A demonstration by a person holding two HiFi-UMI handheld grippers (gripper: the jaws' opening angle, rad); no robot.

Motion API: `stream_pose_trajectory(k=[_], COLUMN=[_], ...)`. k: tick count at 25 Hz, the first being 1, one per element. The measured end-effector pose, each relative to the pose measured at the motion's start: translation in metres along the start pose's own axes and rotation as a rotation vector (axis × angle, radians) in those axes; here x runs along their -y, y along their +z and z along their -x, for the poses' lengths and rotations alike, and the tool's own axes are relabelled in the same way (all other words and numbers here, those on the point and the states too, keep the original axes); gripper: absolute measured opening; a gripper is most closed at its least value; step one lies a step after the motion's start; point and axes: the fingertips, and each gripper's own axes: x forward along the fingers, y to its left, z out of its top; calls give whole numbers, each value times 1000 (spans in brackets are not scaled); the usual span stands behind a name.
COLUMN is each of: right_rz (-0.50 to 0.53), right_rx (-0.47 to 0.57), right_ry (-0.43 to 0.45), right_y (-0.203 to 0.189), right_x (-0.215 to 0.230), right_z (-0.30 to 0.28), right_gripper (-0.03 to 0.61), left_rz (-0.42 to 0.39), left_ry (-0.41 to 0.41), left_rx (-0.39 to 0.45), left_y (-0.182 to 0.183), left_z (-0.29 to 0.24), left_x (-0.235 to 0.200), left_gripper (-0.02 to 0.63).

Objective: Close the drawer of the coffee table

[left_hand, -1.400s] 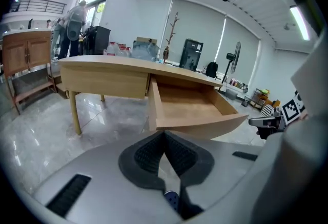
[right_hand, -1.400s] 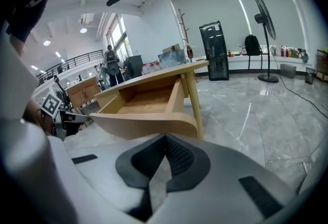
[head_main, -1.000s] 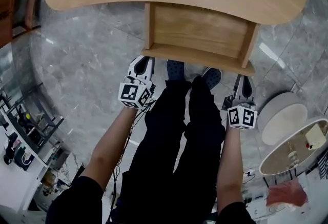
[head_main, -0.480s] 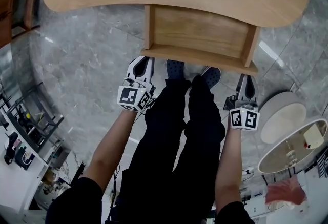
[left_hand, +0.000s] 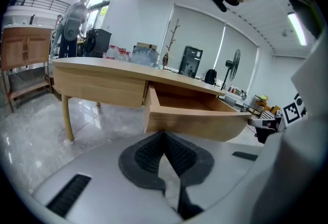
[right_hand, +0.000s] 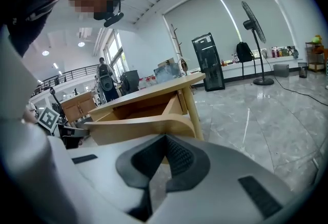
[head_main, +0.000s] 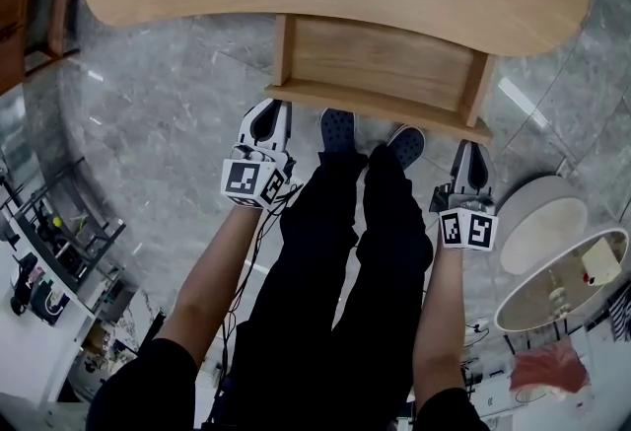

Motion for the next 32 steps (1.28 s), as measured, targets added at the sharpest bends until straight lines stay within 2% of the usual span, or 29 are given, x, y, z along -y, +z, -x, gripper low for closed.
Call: stream_pose_trajectory(k=[14, 25, 32], right_rz=[58, 65, 43], right_rx=[-5, -7, 0], right_ry=[-29, -46, -88], right_y=[7, 15, 19], right_x=[1, 5, 8], right_z=[-12, -23, -30], right_gripper=[28, 27, 26], left_rz=[-86, -86, -81], left_ry=[10, -3, -5], left_rx=[8, 22, 26], left_y=[9, 17, 21], left_z=[-10, -20, -26], left_x=[-3, -5, -6], left_gripper=[25, 25, 25])
